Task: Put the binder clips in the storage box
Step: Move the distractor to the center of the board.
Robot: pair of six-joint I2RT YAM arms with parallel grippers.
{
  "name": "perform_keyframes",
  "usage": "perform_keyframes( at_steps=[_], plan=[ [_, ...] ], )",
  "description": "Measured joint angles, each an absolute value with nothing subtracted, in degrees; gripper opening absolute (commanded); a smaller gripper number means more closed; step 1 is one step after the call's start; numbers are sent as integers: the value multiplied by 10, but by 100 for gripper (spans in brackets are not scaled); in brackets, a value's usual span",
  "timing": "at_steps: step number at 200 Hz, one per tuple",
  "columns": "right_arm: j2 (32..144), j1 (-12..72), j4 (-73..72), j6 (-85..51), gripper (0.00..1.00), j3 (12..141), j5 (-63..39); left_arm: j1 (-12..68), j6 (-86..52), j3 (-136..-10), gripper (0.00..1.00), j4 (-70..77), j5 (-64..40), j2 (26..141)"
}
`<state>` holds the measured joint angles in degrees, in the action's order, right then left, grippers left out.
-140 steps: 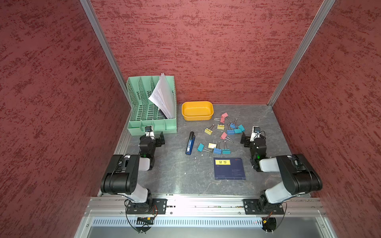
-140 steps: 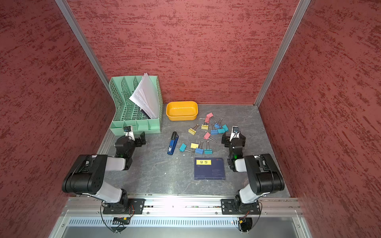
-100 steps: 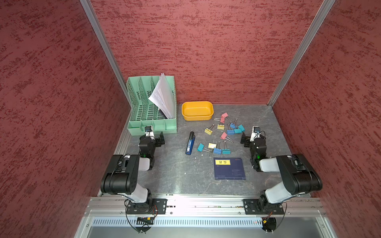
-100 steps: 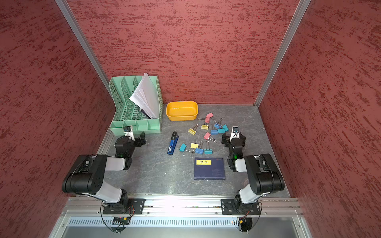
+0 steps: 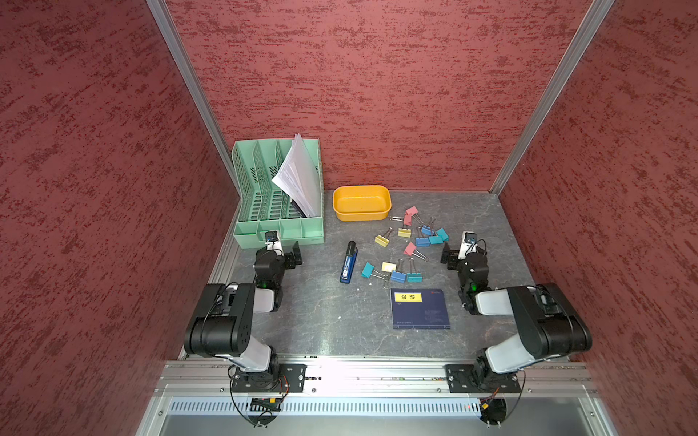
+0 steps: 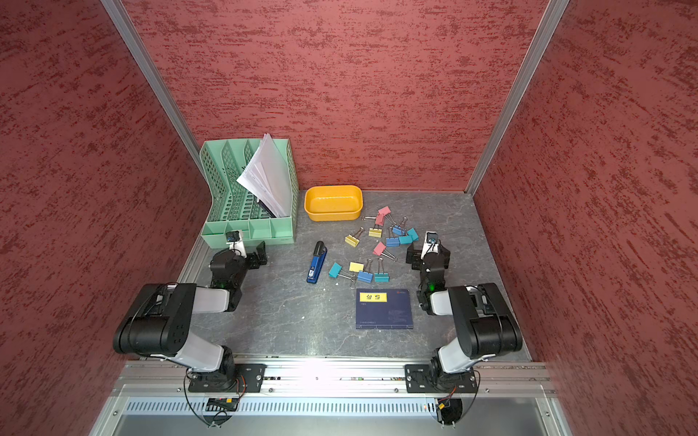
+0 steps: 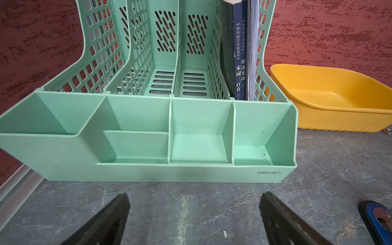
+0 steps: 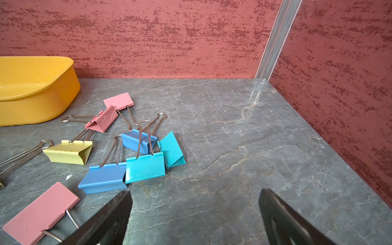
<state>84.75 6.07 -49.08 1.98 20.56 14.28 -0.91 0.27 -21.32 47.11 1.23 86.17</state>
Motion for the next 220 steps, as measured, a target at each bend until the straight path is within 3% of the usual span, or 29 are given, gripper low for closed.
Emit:
perform_keyframes(
  at_steps=[27, 47, 71, 86, 145, 220],
  plan=[
    [719, 114, -256, -5, 98, 329, 148, 49, 16, -277, 96, 334, 48, 763],
    [661, 175, -105, -67, 98, 467, 135, 146, 10, -350, 96, 233, 77, 691],
    [646, 316, 49, -153, 98, 571, 135, 283, -15, -441, 99, 108, 115, 680],
    [659, 398, 125, -203, 98, 584, 141, 329, -42, -462, 98, 40, 122, 696],
    [763, 599, 305, -384, 88, 507, 159, 344, -110, -467, 90, -129, 140, 819],
    [814, 656, 295, -495, 79, 468, 161, 347, -136, -532, 87, -131, 120, 949]
  ],
)
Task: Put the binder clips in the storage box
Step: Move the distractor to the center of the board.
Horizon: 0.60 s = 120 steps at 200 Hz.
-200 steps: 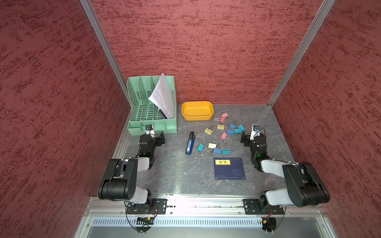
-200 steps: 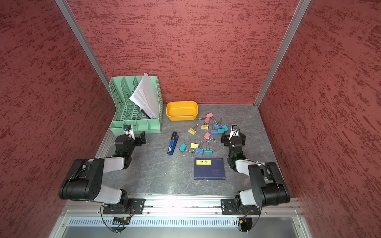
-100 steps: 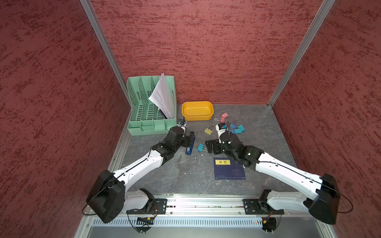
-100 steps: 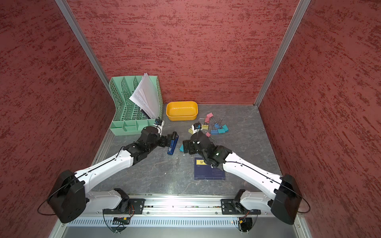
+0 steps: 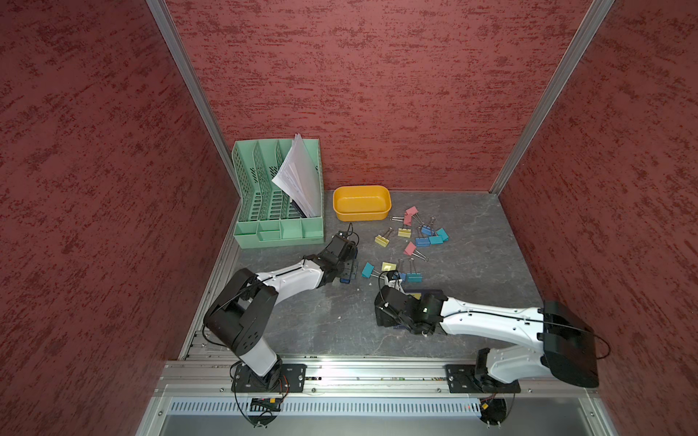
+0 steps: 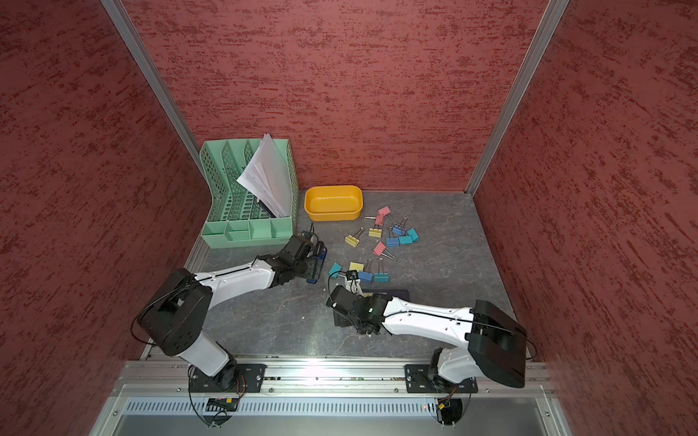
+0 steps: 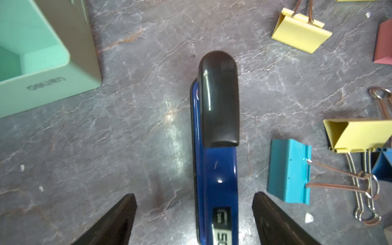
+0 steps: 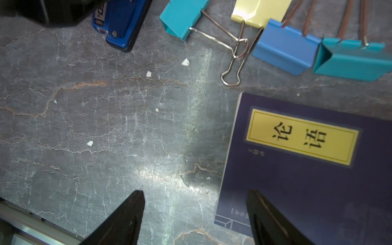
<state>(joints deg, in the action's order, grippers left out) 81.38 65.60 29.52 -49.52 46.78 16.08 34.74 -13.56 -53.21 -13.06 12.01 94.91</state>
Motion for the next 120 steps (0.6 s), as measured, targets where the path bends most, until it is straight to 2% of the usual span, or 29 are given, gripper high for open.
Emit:
perform_keyframes(
  at_steps=[19, 41, 53, 86, 120],
  plan=[
    [836, 664, 285, -500, 77, 472, 157, 347, -139, -549, 77, -126, 119, 973],
    [862, 669, 267, -509, 63, 473, 151, 345, -138, -559, 64, -124, 118, 994],
    [876, 669, 260, -512, 60, 473, 148, 343, -140, -566, 58, -122, 118, 1008],
    [906, 668, 245, -521, 54, 473, 146, 337, -141, -570, 49, -119, 113, 1027],
    [916, 648, 224, -540, 43, 458, 142, 323, -139, -570, 39, -120, 107, 1028]
  ],
)
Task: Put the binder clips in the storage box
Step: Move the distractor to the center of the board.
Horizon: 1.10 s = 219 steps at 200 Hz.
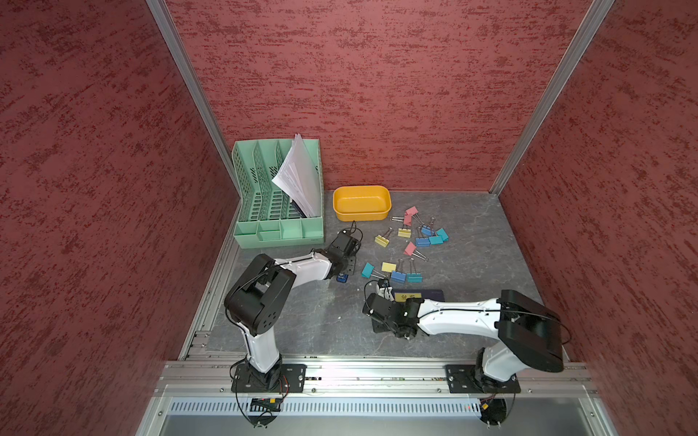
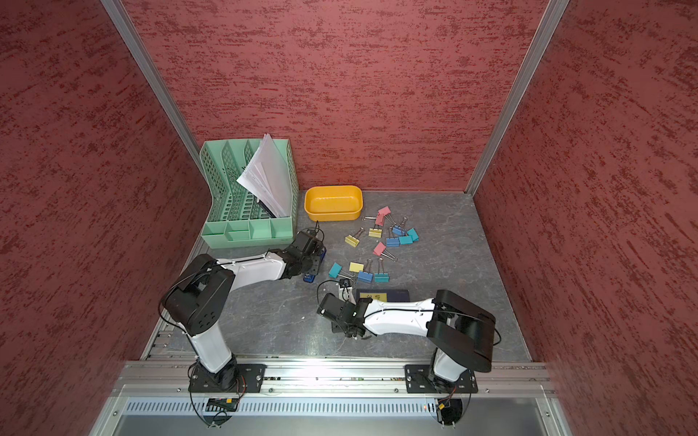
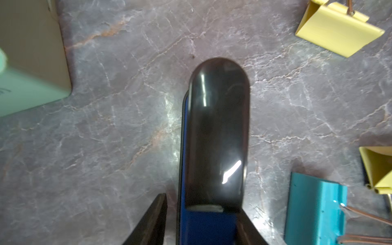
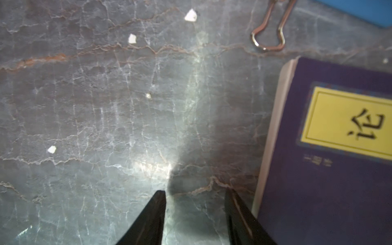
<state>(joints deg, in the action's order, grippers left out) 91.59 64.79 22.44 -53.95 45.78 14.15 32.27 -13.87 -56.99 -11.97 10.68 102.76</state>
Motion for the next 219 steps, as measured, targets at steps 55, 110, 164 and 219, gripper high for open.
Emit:
perform_keyframes(
  at_steps=[55, 110, 164, 219],
  plan=[
    [874, 547, 213, -572, 46, 408, 151, 270, -137, -568, 28, -146, 101, 1019],
    [786, 368, 257, -548, 50, 341, 142, 170, -164, -517, 29, -209, 65, 951],
    [809, 313, 313, -522, 54, 376, 121, 96, -170, -536, 29, -263, 30, 951],
    [804, 282, 367, -520, 59, 389, 117, 22, -169, -539, 32, -289, 34, 951]
  ],
)
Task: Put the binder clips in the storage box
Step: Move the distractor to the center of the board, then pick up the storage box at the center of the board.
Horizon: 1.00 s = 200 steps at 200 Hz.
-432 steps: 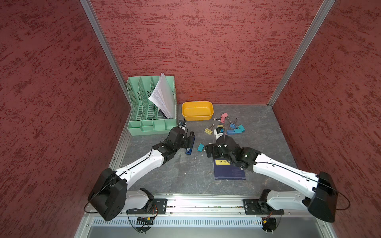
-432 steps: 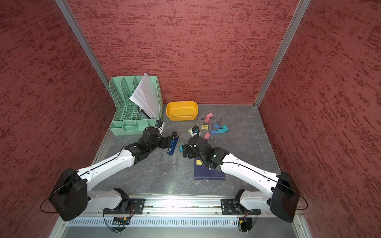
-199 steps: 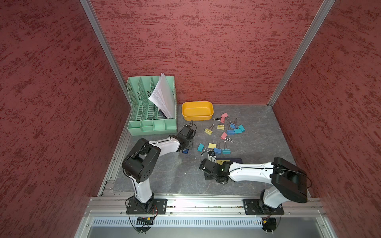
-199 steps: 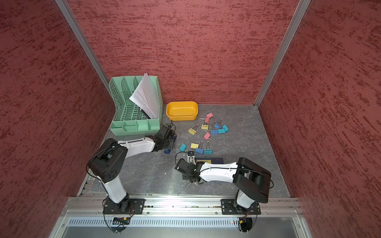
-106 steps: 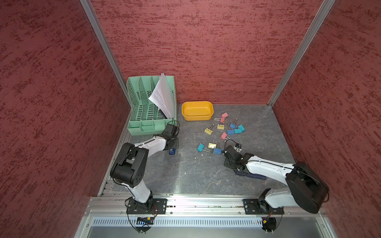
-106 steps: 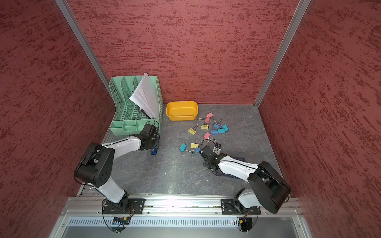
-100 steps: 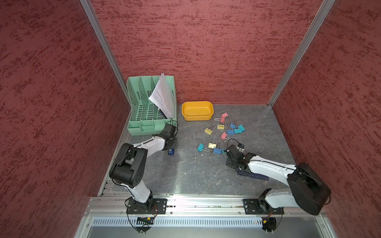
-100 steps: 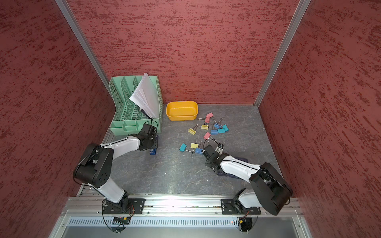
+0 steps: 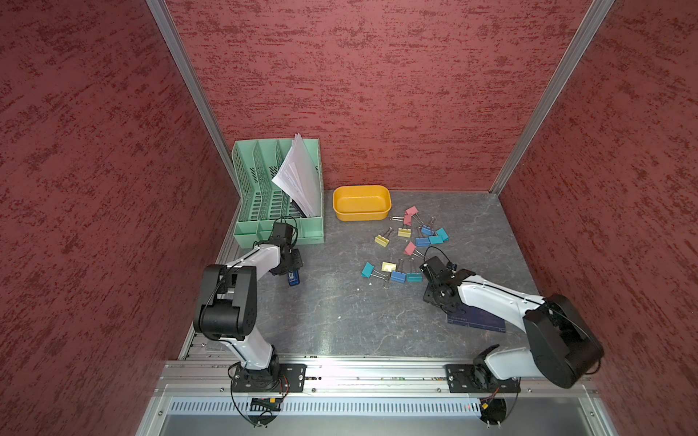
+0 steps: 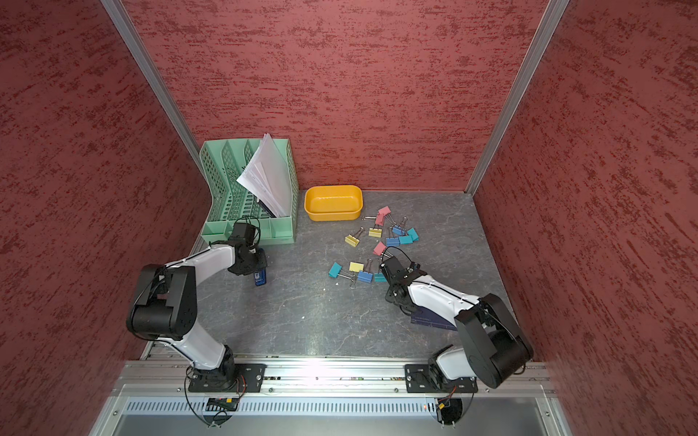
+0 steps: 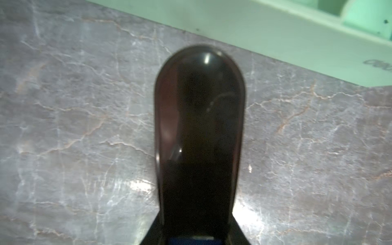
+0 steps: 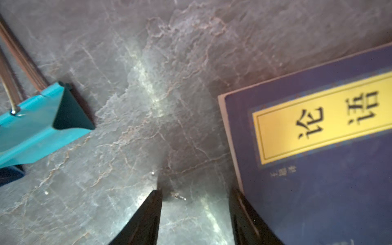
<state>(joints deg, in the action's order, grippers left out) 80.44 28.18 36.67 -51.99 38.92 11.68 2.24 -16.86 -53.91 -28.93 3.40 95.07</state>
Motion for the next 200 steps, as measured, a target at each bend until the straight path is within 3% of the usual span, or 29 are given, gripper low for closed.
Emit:
perform_keyframes(
  at_steps=[23, 38, 68, 111, 144, 173, 200],
  plan=[
    [802, 273, 379, -510, 68, 411, 121, 20, -168, -539, 40, -292, 36, 951],
    [805, 272, 380, -498, 76, 439, 124, 19, -163, -539, 58, -298, 40, 950],
    [841, 267, 368, -445, 83, 537, 125, 20, -174, -539, 73, -302, 39, 930],
    [1019, 239, 344, -347, 85, 794, 87, 44, -182, -581, 81, -322, 31, 884],
    [1158, 208, 351, -297, 85, 992, 45, 107, -182, -694, 82, -346, 57, 872],
    [1275, 184, 365, -270, 85, 1148, 14, 174, -175, -878, 82, -327, 60, 950],
    [1367, 174, 390, -253, 85, 1268, -2, 180, -175, -987, 82, -303, 54, 1059]
  ],
)
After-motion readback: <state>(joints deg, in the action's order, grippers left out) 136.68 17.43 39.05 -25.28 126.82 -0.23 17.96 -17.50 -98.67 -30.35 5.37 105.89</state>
